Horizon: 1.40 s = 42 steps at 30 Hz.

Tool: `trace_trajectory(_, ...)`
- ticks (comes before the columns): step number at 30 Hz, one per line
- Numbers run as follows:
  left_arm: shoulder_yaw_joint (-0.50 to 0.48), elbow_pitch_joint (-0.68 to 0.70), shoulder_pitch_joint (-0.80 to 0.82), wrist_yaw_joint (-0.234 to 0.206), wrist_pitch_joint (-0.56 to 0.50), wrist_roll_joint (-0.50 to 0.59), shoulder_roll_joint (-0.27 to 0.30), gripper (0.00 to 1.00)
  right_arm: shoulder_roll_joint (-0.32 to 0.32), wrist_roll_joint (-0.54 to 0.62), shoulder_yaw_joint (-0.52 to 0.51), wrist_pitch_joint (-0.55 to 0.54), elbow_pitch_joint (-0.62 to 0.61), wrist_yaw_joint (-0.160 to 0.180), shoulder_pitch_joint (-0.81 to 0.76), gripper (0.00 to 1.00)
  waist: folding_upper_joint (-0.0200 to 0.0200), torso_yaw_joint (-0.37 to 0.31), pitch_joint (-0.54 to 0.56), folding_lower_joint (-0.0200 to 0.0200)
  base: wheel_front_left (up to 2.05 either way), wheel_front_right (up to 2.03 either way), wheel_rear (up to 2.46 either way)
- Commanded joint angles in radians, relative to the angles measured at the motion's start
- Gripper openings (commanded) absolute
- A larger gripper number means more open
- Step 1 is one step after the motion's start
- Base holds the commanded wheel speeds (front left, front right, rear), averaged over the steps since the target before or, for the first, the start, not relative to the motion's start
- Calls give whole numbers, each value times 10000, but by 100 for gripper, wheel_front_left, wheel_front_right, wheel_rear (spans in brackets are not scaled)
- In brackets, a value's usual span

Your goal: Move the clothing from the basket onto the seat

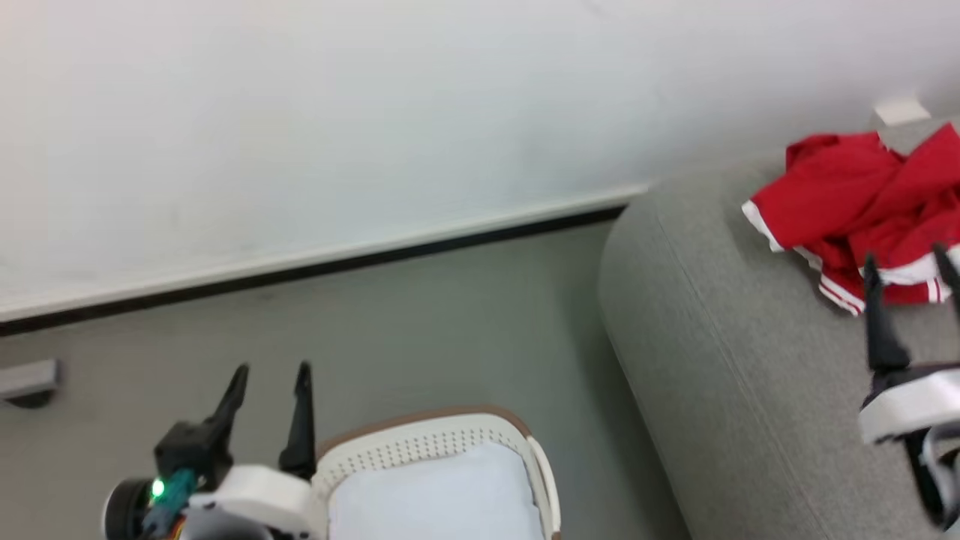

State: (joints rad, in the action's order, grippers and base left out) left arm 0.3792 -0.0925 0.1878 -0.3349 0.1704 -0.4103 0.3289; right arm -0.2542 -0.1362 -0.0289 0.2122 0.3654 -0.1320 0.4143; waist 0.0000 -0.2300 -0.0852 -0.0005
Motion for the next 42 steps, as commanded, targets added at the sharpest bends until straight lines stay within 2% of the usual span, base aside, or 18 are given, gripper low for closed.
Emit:
trace_trajectory(1, -129, -119, -482, -131, 220, -221, 38, 100, 229, -114, 67, -17, -32, 26, -537, 100, 0, 595, 763, 5, 0, 0, 0)
trace_trajectory(6, -464, -437, -1454, -245, 644, -519, -97, 100, 696, -26, 343, 183, 229, 26, -1463, 100, 0, 881, 1156, 5, 0, 0, 0)
trace_trajectory(15, -892, -986, -2502, 84, 950, -645, -381, 100, 1555, 102, 492, 490, 1050, 26, -2806, 100, 0, 1154, 1598, 5, 0, 0, 0)
trace_trajectory(27, -1953, -923, -3027, 1471, 946, 273, -1131, 100, 1927, 504, 468, 534, 1321, 26, -3250, 100, 0, 1164, 1910, 5, 0, 0, 0)
trace_trajectory(42, -2999, -1351, -2920, 2752, 942, 1160, -1747, 100, 2016, 480, 661, 535, 1545, 27, -2909, 100, 0, 1374, 1972, 5, 0, 0, 0)
